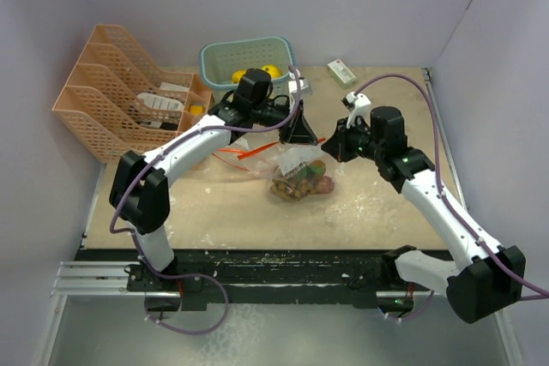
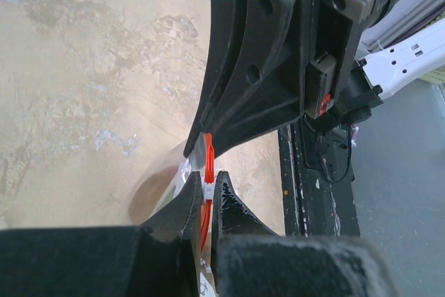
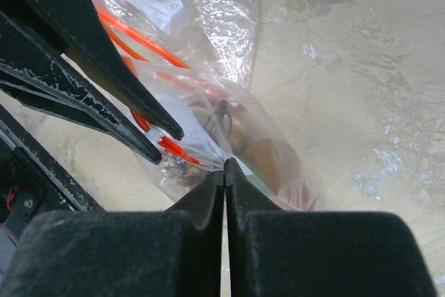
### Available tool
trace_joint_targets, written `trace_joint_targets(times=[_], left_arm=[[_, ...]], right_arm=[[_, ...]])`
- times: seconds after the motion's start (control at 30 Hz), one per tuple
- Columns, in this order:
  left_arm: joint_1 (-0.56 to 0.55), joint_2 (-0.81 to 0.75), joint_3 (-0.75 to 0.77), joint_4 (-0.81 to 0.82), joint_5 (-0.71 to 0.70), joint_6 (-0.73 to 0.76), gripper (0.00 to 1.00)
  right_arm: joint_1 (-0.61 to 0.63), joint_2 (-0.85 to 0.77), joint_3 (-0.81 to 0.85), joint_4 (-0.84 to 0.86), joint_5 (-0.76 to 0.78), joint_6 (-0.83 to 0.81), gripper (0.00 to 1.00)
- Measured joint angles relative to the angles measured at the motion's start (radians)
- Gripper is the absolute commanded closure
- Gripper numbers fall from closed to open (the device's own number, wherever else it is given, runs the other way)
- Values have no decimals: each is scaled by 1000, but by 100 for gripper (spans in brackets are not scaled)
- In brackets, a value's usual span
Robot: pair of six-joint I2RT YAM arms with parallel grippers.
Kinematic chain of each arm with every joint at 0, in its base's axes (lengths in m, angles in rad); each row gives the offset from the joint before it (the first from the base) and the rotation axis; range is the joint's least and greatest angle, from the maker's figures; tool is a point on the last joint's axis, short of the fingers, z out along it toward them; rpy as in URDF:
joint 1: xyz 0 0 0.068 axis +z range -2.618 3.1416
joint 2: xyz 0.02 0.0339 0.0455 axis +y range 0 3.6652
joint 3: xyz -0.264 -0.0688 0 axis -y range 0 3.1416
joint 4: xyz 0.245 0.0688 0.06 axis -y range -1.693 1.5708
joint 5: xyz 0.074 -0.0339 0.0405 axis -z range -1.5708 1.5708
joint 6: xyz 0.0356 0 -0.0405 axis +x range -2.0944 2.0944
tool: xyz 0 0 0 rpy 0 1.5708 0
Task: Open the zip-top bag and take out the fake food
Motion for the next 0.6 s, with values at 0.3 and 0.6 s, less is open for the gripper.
trace_joint_targets(times=[0.3, 0.6], left_arm=[[32, -55, -83, -13, -14, 23, 100], [146, -213, -232, -50, -26, 25, 100]], right_arm=[[-43, 0, 0, -7, -1, 12, 100], [-179, 1, 28, -29, -31, 19, 100]])
